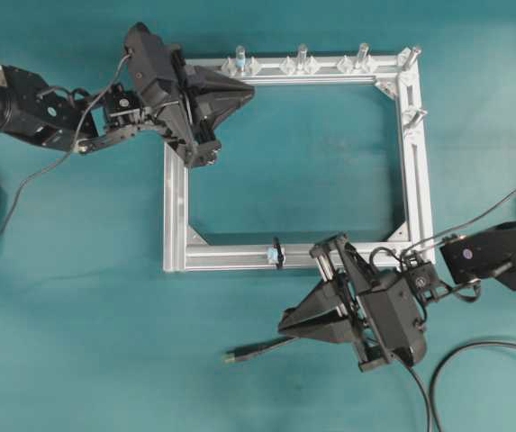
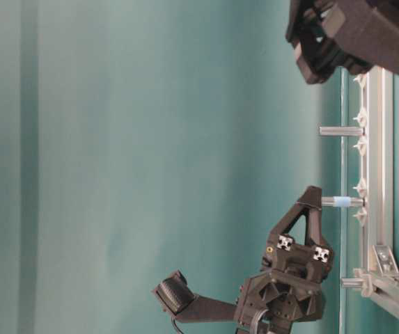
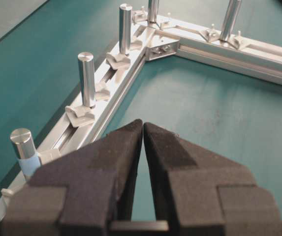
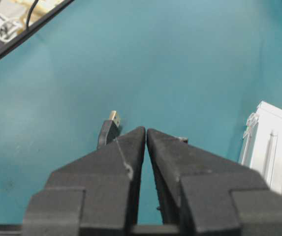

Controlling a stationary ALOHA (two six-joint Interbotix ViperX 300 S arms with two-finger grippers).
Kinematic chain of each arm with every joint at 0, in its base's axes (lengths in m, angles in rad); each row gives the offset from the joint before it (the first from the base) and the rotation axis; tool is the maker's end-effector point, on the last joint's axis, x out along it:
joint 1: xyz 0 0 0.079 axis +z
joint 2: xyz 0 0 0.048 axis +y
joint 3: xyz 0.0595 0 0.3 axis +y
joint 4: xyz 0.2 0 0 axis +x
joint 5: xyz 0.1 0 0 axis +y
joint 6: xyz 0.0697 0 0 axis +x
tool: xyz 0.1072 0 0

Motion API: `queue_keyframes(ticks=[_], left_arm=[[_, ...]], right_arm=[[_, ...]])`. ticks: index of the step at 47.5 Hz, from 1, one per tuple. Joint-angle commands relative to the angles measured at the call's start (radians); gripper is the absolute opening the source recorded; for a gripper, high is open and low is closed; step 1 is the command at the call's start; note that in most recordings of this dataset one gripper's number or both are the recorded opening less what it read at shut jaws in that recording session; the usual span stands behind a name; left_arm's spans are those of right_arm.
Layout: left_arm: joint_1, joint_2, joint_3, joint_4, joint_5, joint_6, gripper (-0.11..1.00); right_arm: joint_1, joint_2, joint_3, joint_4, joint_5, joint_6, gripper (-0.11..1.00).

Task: Insert the wire through the string loop located in the center.
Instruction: 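Lower the right gripper onto the black USB cable near its plug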

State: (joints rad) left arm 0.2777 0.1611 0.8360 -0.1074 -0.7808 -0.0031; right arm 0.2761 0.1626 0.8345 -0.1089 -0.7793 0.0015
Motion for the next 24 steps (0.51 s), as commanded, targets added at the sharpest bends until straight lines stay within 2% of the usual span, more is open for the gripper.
queue_keyframes(ticks=[1,3,6,8,15,24], left_arm=[[-0.003,-0.038,-0.032,0.034,0.051,-0.002,0.15],[-0.003,-0.048,-0.044,0.034,0.092,0.000,0.12],[-0.003,-0.057,-0.063,0.038,0.161,0.002,0.01],[-0.003,-0.063,-0.077,0.038,0.206,0.000,0.00],[-0.012,-0.080,-0.107,0.038,0.319,-0.002,0.00],[-0.040,-0.106,-0.086,0.038,0.348,-0.002,0.00]], right_arm=[[0.003,-0.011,-0.018,0.002,-0.008,0.002,0.19],[0.003,-0.011,-0.020,0.000,0.000,0.003,0.17],[0.003,-0.009,-0.026,0.000,0.020,0.003,0.04],[0.003,-0.009,-0.031,0.000,0.034,0.003,0.00],[0.003,-0.011,-0.041,-0.002,0.067,0.003,0.00],[0.003,-0.009,-0.044,-0.003,0.086,0.003,0.00]])
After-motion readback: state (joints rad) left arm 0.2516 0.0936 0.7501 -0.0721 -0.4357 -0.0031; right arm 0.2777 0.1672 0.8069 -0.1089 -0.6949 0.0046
